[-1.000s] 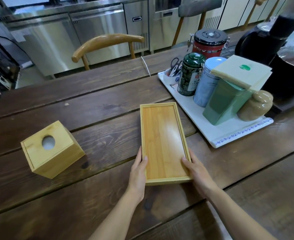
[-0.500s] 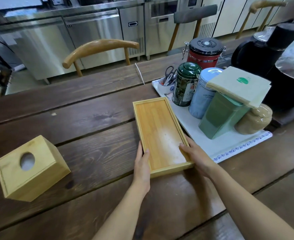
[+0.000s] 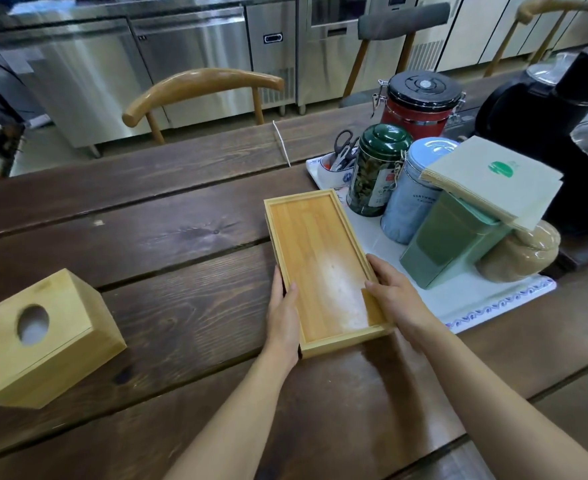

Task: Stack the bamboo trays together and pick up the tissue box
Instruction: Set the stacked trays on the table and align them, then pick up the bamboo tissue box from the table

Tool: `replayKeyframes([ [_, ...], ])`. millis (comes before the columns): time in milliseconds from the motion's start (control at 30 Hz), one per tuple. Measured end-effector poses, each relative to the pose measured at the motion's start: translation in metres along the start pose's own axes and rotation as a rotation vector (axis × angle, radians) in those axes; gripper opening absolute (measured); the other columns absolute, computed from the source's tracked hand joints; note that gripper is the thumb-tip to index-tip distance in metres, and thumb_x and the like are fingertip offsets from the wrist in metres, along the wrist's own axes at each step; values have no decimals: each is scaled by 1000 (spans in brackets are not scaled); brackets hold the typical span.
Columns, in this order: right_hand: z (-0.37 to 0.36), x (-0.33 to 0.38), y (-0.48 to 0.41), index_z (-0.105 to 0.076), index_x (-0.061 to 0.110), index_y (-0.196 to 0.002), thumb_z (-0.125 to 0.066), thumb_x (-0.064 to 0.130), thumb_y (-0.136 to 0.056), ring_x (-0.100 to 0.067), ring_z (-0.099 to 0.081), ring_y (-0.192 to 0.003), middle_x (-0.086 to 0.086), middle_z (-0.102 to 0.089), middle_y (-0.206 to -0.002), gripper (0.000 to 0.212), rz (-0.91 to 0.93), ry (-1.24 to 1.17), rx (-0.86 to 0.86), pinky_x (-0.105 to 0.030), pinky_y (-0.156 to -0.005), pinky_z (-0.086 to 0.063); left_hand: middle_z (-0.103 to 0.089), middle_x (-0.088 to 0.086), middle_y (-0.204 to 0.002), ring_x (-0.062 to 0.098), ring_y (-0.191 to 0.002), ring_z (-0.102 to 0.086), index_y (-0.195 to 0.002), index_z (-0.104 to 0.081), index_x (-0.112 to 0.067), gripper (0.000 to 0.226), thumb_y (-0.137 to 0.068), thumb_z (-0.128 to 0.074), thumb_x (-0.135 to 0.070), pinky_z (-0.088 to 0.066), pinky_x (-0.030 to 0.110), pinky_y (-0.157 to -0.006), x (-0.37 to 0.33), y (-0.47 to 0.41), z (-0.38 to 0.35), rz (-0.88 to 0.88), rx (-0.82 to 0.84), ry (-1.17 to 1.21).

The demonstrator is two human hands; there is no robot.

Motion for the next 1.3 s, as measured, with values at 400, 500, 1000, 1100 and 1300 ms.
replayKeyframes([
  [400, 23, -2, -20, -47, 17, -136, -48, 3, -91, -11, -52, -107, 6, -54, -124, 47, -76, 49, 30, -23, -92, -36, -33, -3, -154, 21, -139, -32, -146, -24, -40, 52, -99, -40, -25, -27, 50, -114, 18, -5, -19, -6, -74, 32],
  [500, 21, 2, -19, -52, 24, -125, -51, 3, -91, 4, -54, -87, 17, -59, -103, 40, -56, 53, 43, -14, -78, -40, -34, -3, -153, 21, -139, -33, -146, -26, -39, 53, -98, -41, -24, -28, 49, -114, 15, -2, -17, 9, -83, 16],
  [1000, -109, 98, -19, -46, 6, -133, -54, 25, -91, -25, -55, -114, -12, -56, -129, 46, 320, 598, 79, -31, -93, -42, -60, 3, -124, 9, -107, -54, -127, -53, -13, 34, -94, -51, -20, -39, 22, -91, -131, 39, 144, -369, -284, -685],
  [1100, -178, 109, -12, -47, 5, -133, -56, 24, -91, -27, -55, -116, -14, -57, -130, 47, 329, 556, 213, -28, -95, -39, -62, 9, -118, 23, -108, -57, -121, -57, -7, 30, -93, -52, -15, -39, 25, -90, -167, 66, 210, -522, -611, -841],
  [1300, -304, 113, 18, -29, 14, -146, -51, 40, -91, -23, -41, -132, -9, -42, -147, 65, 188, 391, 470, -32, -103, -34, -33, 10, -151, 27, -139, -30, -145, -29, -14, 65, -91, -53, -40, -29, 43, -112, -153, 86, 328, -217, -821, -761],
])
Point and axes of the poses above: each hand's wrist, its own y-axis away from the middle knuckle, its own z-axis out of the back of the hand, x = y × z, the point moved 6 cm from there along -y, towards the middle knuckle
